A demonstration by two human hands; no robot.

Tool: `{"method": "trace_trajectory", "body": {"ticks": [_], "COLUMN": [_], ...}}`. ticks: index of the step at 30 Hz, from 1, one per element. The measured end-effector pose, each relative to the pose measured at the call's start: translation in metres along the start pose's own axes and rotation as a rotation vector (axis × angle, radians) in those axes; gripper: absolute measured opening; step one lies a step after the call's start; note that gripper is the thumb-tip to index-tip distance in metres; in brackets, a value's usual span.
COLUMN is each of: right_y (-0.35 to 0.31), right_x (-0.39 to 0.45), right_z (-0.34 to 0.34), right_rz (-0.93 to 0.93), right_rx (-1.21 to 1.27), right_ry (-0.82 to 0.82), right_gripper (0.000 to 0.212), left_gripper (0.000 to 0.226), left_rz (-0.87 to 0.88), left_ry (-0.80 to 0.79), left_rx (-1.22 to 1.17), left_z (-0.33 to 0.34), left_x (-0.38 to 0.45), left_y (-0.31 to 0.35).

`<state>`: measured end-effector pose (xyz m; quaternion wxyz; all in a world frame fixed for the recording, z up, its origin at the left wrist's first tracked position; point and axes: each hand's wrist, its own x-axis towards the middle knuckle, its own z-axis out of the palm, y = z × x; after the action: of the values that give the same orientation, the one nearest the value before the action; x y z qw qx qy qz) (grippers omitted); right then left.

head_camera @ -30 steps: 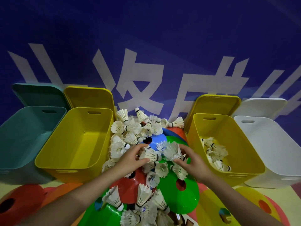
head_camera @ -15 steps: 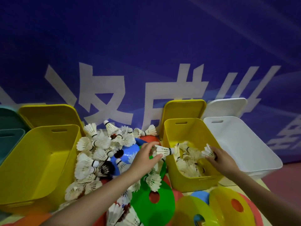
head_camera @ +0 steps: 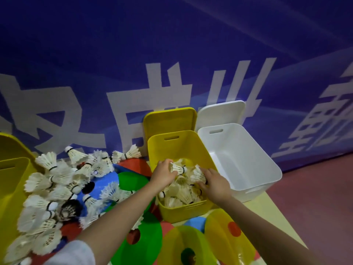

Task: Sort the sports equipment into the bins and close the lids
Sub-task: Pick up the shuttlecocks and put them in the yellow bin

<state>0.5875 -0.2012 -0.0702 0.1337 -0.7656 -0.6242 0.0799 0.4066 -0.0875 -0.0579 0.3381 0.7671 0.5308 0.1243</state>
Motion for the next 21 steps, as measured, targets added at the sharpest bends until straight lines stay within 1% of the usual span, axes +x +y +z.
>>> {"method": "trace_trajectory", "body": {"ticks": [3, 6, 8, 10, 14, 15, 17, 19, 21], "right_y": [0.004, 0.007, 0.008, 0.009, 0.01, 0.01, 0.011, 0.01, 0.008], "right_x": [-0.001, -0.001, 0.0, 0.0, 0.0, 0.0, 0.0, 0.001, 0.004], "right_z": [0.002, 0.006, 0.009, 0.009, 0.009, 0.011, 0.013, 0.01, 0.006], "right_rz": [-0.034, -0.066, -0.071, -0.067, -0.095, -0.103, -0.107, -0.097, -0.092], "right_rx": [0.027, 0.051, 0.05, 0.056, 0.052, 0.042, 0.012, -0.013, -0.053], "right_ry": [0.016, 0.052, 0.068, 0.073, 0.082, 0.08, 0.063, 0.006, -0.072], "right_gripper": [0.058, 0.058, 0.06, 0.061, 0.06, 0.059, 0.062, 0.066, 0.061], "left_gripper": [0.049, 0.05, 0.054, 0.055, 0.056, 0.057, 0.058, 0.056, 0.048], "left_rz": [-0.051, -0.157, -0.208, -0.203, -0.209, -0.208, -0.172, -0.074, 0.067], "left_ry": [-0.015, -0.024, -0.119, -0.204, -0.268, -0.259, -0.2, -0.087, 0.056], "left_rx": [0.082, 0.147, 0.318, 0.496, 0.654, 0.662, 0.608, 0.498, 0.453], "left_z": [0.018, 0.032, 0.039, 0.045, 0.053, 0.054, 0.05, 0.04, 0.023], "left_x": [0.021, 0.035, 0.041, 0.043, 0.042, 0.041, 0.039, 0.038, 0.033], "left_y": [-0.004, -0.017, -0.026, -0.029, -0.029, -0.028, -0.022, -0.013, -0.005]}}
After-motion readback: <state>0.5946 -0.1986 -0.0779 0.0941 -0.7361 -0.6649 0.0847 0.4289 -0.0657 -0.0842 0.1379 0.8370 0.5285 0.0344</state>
